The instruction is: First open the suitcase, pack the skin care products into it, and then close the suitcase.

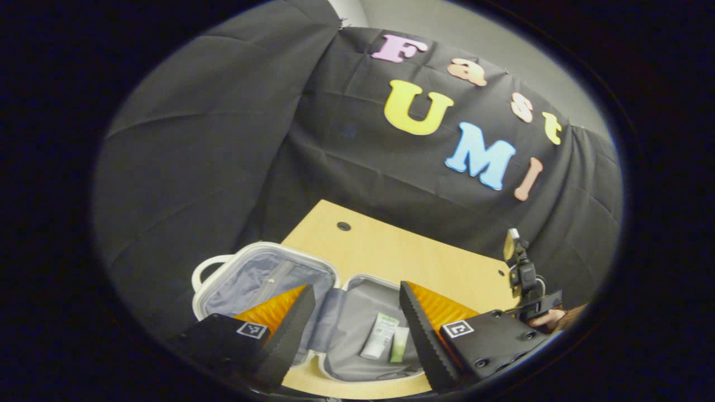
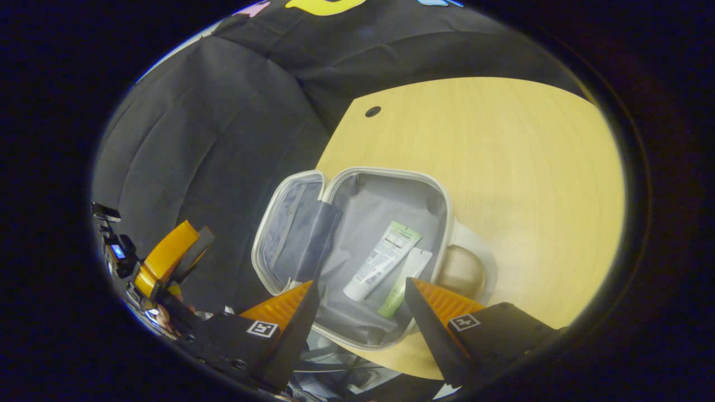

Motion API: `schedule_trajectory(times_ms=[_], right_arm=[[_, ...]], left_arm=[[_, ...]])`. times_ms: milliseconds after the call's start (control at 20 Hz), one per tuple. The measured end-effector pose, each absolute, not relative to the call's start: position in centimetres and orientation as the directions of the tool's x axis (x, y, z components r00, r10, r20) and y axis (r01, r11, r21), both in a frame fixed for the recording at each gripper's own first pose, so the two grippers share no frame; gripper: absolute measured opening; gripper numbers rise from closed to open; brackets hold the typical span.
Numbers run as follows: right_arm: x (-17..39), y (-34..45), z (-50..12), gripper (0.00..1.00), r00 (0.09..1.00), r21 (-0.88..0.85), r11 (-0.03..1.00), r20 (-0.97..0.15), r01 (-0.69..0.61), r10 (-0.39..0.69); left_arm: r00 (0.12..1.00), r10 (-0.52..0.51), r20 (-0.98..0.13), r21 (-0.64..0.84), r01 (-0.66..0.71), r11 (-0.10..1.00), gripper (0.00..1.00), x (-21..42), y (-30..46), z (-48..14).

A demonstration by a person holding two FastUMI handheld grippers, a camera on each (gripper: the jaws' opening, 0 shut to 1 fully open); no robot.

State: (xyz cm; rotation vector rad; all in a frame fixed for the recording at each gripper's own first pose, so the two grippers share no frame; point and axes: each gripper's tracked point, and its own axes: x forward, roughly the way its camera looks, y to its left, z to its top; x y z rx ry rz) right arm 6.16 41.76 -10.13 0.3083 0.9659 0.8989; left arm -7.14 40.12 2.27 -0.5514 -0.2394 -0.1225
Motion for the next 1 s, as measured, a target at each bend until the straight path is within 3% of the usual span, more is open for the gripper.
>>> schedule_trajectory(times_ms=[250, 450, 650, 1000], right_arm=[[7.6, 38.5, -9.8, 0.95, 0.317, 0.547, 0.648, -0.581, -0.530, 0.750], [9.2, 33.2, -11.0, 0.95, 0.392, 0.484, 0.719, -0.613, -0.499, 0.686], [10.1, 27.1, -13.3, 0.95, 0.432, 0.494, 0.788, -0.659, -0.369, 0.615], [9.5, 19.5, -16.8, 0.95, 0.459, 0.502, 0.850, -0.724, -0.160, 0.514]], left_arm=[[0.975, 0.201, 0.097, -0.490, -0.129, 0.862, 0.98, -5.3, 52.1, -3.0], [0.955, 0.285, -0.083, -0.374, -0.294, 0.880, 0.97, -2.4, 59.4, -6.8], [0.961, 0.213, -0.175, -0.376, -0.265, 0.888, 0.98, 3.1, 61.9, -10.6], [0.922, 0.180, -0.342, -0.416, -0.321, 0.851, 0.99, 8.9, 65.5, -15.7]])
